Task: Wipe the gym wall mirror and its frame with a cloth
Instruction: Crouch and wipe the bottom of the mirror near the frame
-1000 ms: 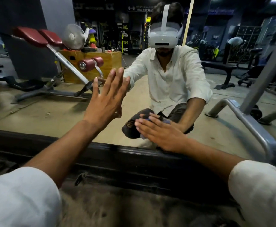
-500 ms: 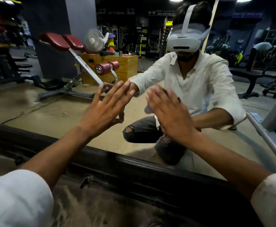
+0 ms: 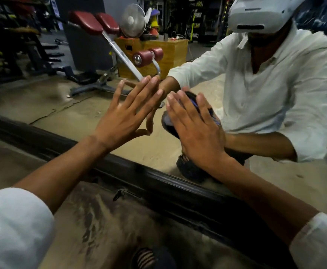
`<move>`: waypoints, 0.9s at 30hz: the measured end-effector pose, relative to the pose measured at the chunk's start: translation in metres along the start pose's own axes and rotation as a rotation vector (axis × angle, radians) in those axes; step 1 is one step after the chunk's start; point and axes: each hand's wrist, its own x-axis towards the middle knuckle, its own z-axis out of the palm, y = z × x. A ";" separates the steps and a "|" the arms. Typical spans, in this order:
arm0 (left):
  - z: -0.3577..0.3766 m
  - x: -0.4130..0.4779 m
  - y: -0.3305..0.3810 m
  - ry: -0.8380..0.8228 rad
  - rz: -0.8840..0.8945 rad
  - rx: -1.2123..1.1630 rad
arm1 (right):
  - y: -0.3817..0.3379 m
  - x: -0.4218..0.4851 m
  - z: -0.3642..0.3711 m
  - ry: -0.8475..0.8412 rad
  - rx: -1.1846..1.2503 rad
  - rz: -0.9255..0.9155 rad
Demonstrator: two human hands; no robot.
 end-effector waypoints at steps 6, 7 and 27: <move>0.023 -0.012 -0.014 0.001 0.070 -0.016 | -0.062 -0.063 0.064 -0.131 -0.222 -0.342; 0.026 -0.011 -0.015 0.007 0.071 -0.009 | -0.073 -0.078 0.075 -0.178 -0.212 -0.391; 0.039 -0.015 -0.106 0.097 0.040 0.038 | -0.030 0.070 0.004 -0.086 -0.257 -0.142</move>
